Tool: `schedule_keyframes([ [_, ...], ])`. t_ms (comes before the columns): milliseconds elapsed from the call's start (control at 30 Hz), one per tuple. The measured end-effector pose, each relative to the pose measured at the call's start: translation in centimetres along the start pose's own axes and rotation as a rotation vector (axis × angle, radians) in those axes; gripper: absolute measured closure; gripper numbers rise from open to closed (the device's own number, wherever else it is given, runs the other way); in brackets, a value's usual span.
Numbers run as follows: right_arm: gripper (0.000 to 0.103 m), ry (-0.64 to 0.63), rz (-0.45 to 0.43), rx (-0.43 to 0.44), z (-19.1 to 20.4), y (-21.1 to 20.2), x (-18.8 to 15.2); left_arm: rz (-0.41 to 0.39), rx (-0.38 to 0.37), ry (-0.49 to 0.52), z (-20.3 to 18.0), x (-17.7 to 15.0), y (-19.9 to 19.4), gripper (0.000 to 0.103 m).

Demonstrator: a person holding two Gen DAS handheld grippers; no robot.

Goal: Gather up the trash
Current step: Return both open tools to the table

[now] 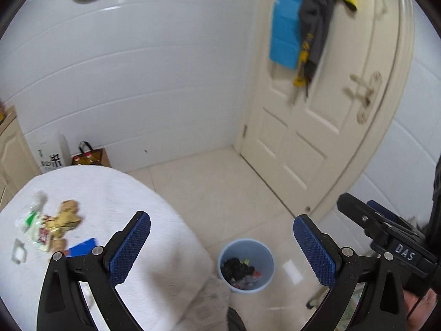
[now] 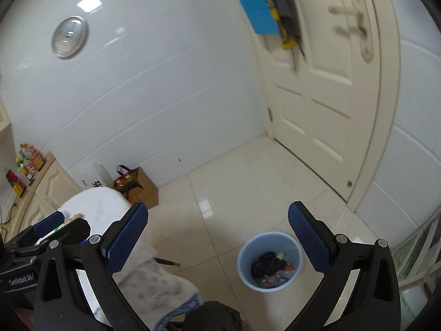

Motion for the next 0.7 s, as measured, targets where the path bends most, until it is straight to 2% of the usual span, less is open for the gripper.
schedule_keyframes([
  [300, 0.000, -0.120, -0.045, 0.104, 8.0, -3.4, -1.8, -0.116, 0.134, -0.071, 2.8, -4.7, -10.5, 0.001],
  [700, 0.000, -0.250, -0.039, 0.219, 15.8, -4.9, -5.3, -0.178, 0.296, -0.174, 4.8, -12.1, -19.9, 0.001],
])
Point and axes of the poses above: each gripper's, at about its wrist camera, not at the fingertips, and y roughly the way its jaws point, z to its left, x to its top, the point moved 3 cm from there along y, roughly the way its jaws point, and after that the axes turned 15 degrees about y, right-handed, at the moved point
